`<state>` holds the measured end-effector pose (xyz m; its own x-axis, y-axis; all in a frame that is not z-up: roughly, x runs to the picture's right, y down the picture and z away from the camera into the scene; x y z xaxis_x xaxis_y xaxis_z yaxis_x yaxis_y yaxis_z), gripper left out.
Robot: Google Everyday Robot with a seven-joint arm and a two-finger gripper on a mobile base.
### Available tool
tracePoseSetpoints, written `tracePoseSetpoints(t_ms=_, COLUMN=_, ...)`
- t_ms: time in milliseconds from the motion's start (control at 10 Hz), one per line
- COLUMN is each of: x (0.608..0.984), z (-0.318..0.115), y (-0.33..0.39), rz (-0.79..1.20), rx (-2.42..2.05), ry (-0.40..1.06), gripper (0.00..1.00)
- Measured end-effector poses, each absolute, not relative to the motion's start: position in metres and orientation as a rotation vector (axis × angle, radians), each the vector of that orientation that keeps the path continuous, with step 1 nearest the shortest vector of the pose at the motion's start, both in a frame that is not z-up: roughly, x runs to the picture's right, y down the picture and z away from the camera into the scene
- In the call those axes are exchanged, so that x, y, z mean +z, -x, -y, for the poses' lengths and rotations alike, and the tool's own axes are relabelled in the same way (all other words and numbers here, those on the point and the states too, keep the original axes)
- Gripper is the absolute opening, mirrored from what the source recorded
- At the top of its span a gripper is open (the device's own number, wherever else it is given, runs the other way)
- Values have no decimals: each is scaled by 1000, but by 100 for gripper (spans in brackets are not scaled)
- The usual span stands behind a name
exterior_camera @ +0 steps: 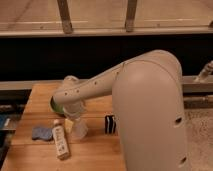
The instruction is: Place the ceramic cup over the eraser
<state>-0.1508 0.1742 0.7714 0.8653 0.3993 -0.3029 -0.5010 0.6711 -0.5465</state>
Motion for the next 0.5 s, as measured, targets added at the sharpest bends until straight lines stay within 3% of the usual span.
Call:
tracePoseSetpoints(t_ms=100, x=772, z=-176, y=150, rz=-166, rx=509, ry=665, gripper=77)
tracePoseSetpoints(t_ms=500, x=771, z=-181, y=152, rz=-176, rx=500, ry=652, gripper=37)
